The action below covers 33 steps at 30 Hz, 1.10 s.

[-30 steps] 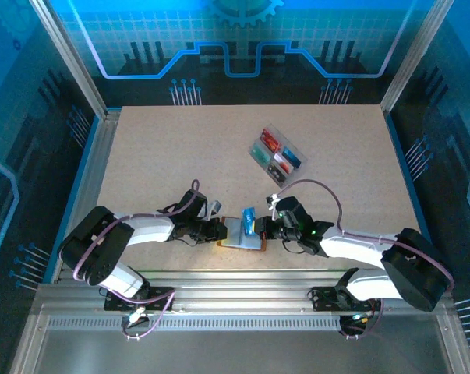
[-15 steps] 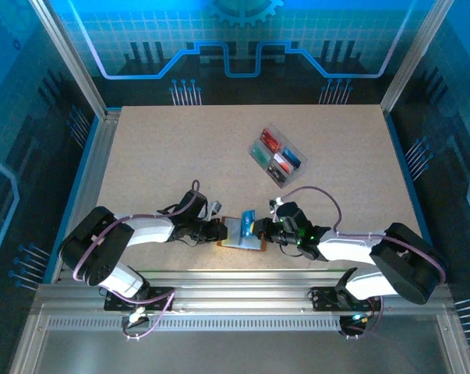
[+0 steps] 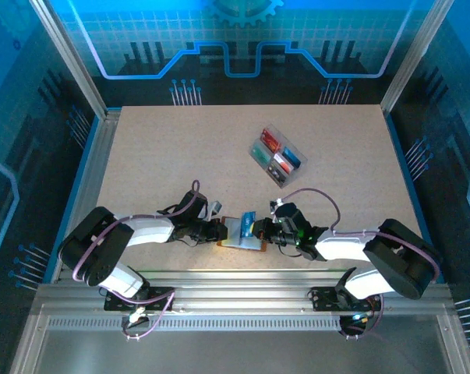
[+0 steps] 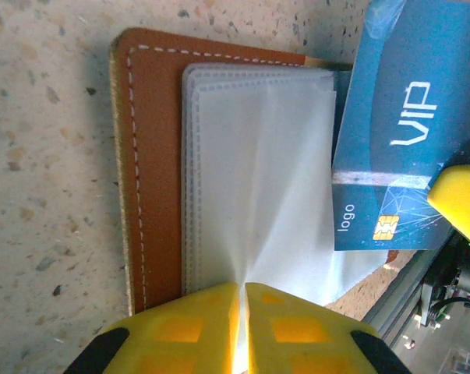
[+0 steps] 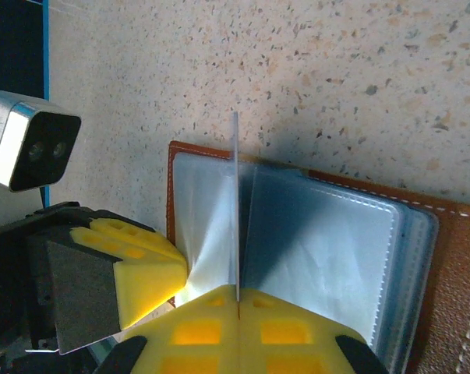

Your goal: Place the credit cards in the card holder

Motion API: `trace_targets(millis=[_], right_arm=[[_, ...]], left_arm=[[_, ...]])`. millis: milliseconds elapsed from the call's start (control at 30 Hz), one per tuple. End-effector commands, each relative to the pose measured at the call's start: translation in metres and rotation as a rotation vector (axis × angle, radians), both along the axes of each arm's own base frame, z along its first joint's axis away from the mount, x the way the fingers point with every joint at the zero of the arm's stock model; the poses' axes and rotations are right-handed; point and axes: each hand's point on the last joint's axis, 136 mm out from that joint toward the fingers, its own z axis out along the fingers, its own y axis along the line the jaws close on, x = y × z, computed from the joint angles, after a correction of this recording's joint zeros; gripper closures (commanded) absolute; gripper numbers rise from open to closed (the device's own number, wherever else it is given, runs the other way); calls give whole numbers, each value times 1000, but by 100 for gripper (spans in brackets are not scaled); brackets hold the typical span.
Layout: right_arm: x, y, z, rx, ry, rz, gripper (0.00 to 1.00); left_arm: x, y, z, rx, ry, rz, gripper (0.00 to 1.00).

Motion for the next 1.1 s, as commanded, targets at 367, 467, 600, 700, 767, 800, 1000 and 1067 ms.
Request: trace_targets(millis=[367, 467, 600, 700, 767, 800, 1000, 1067], right_arm=[[-13, 12, -4, 63, 53, 13, 100], [-18, 13, -9, 56, 68, 13, 100], [-26, 9, -17, 35, 89, 6, 100], [-33, 8, -21, 20, 102, 13, 100], [-37, 7, -23, 7, 112, 17, 100], [-38, 7, -24, 2, 116, 18, 100], [-41, 4, -25, -22, 115, 20, 100], [-41, 5, -24, -30, 124, 30, 100]], left_arm=[[-36, 27, -38, 142, 139, 20, 86], [-36, 27, -37, 140, 137, 20, 86], [-36, 28, -37, 142, 136, 19, 86], [-36, 28, -36, 141, 131, 19, 86], [-36, 28, -36, 142, 133, 20, 86], [-36, 28, -36, 142, 132, 19, 86], [-36, 28, -35, 141, 128, 19, 86], [-36, 28, -35, 143, 128, 18, 86]])
